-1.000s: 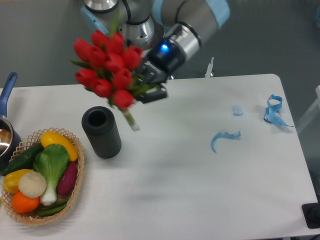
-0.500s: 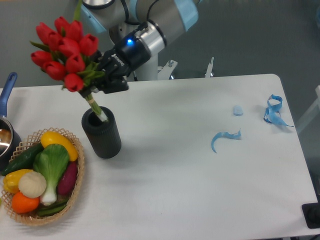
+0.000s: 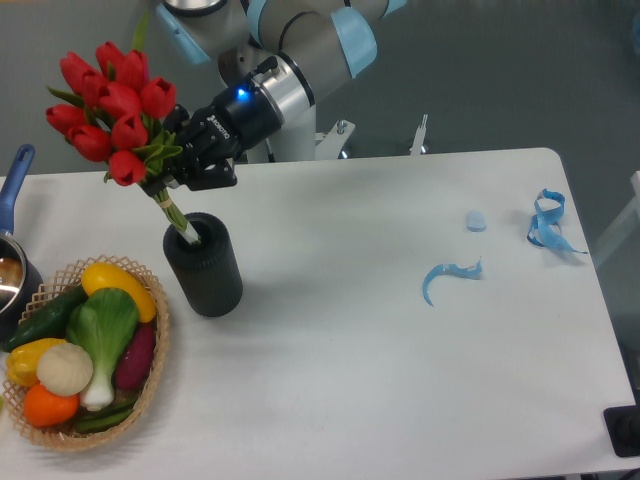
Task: Insert the flowers into the vase
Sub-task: 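Lower the tulip stems into the black vase opening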
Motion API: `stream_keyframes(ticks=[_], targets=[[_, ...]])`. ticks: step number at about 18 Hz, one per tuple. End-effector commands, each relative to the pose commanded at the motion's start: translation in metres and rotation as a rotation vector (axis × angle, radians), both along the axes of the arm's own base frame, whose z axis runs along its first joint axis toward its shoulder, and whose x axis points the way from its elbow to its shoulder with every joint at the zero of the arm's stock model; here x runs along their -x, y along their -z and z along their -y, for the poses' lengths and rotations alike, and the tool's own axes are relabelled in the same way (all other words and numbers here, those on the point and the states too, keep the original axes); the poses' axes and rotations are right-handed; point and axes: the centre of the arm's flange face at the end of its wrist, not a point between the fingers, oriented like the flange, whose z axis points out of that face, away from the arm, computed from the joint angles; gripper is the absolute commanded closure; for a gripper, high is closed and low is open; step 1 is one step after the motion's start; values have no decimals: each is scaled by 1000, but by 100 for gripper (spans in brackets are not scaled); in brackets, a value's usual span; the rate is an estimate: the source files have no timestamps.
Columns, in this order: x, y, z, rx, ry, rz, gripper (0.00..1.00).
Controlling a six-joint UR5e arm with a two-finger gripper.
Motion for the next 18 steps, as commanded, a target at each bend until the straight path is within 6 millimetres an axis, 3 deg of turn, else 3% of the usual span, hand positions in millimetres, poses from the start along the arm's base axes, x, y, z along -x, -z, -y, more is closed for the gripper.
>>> stream_keyframes(ticks=[5,6,7,16,17,18], targets=[[3,47,5,-2,10,-21,91],[11,66,7,0,5,-21,83],[13,71,6,5,5,-12,73],[19,102,5,19,11,4,42],[20,104,5,20,11,6,37],[20,105,6,22,8,10,23]])
